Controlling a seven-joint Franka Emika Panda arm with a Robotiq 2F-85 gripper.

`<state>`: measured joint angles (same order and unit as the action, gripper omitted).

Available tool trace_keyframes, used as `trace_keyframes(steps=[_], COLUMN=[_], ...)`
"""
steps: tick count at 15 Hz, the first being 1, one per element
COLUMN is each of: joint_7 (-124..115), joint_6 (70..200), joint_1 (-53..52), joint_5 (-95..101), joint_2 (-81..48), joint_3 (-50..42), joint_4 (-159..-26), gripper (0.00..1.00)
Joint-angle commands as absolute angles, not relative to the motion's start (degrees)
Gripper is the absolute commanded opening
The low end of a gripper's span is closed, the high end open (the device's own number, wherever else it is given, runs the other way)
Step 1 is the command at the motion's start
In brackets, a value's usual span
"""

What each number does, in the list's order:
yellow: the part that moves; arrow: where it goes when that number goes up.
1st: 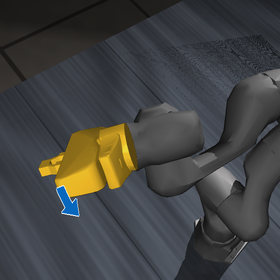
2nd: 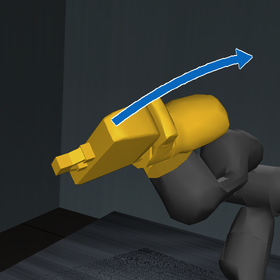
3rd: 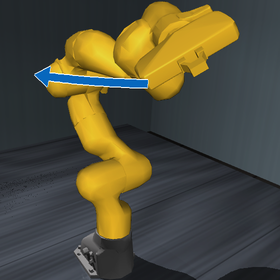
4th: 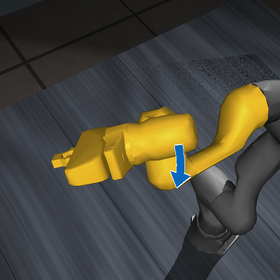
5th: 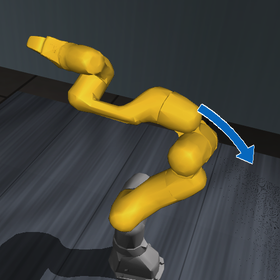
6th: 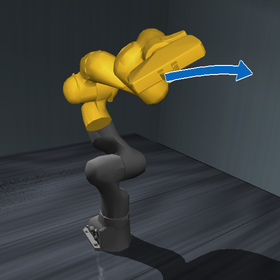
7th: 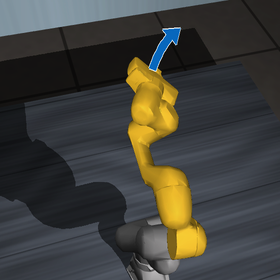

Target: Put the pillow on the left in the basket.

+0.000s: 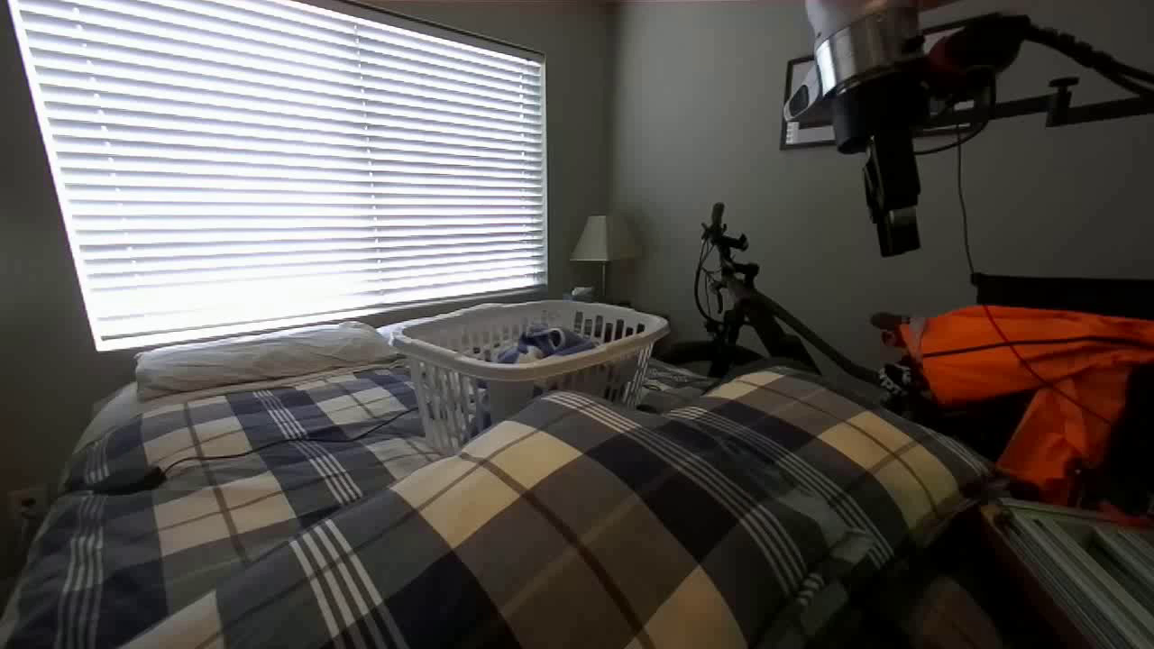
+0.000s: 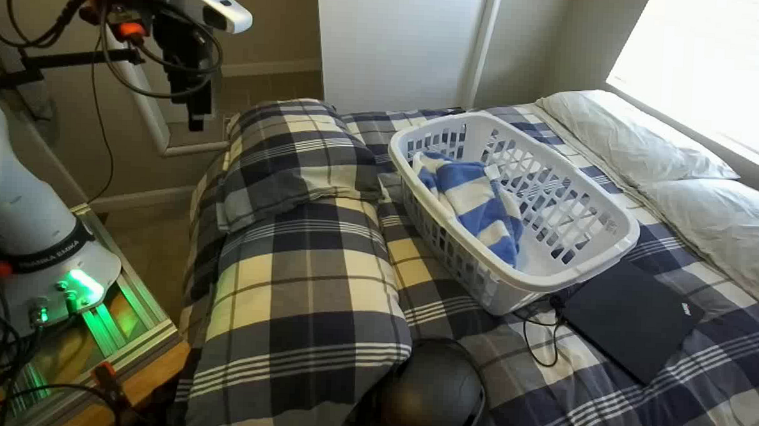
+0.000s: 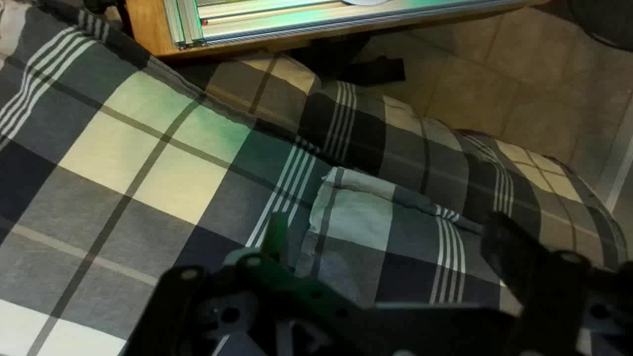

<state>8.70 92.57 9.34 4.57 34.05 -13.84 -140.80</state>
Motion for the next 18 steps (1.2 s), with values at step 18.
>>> trace_keyframes(steps=[18], joint_7=[11.0], joint_6=[97.5], joint_1=[9.3], joint_5=[4.0], joint_2=[33.4], joint_3=[-14.4], joint_4=[-141.1], gripper=[1.0])
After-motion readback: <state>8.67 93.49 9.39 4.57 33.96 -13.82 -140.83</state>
